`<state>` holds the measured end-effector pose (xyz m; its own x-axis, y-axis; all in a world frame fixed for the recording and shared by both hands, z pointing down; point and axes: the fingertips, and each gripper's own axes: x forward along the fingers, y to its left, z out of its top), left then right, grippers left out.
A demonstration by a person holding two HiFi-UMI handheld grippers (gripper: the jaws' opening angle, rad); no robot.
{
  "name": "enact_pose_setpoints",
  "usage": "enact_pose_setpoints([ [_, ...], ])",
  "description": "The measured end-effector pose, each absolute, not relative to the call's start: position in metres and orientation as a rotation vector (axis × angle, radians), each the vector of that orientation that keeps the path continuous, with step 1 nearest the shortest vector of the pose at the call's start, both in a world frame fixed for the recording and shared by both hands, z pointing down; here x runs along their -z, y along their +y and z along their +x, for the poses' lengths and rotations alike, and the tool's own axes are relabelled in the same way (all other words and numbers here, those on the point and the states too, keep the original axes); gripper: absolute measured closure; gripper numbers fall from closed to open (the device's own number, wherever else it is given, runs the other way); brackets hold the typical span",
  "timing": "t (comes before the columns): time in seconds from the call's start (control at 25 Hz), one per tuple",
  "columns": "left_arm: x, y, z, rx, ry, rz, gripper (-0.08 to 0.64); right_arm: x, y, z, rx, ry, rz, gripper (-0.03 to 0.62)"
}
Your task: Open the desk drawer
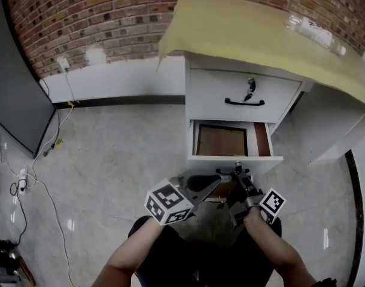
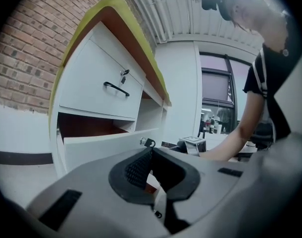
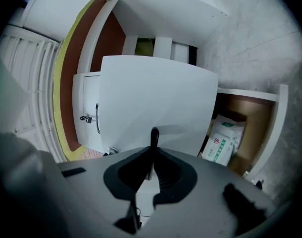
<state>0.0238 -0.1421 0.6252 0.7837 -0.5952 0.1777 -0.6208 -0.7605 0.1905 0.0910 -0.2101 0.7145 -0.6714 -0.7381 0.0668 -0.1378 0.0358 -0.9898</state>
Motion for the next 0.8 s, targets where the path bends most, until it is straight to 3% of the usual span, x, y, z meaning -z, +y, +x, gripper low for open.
enact_pose_setpoints([
  [0.8,-0.611,-0.133,0.044,-0.12,-0.898,2.779,0.549,-0.731,-0.195,0.093,1.656,1.913,-0.956,0.554],
])
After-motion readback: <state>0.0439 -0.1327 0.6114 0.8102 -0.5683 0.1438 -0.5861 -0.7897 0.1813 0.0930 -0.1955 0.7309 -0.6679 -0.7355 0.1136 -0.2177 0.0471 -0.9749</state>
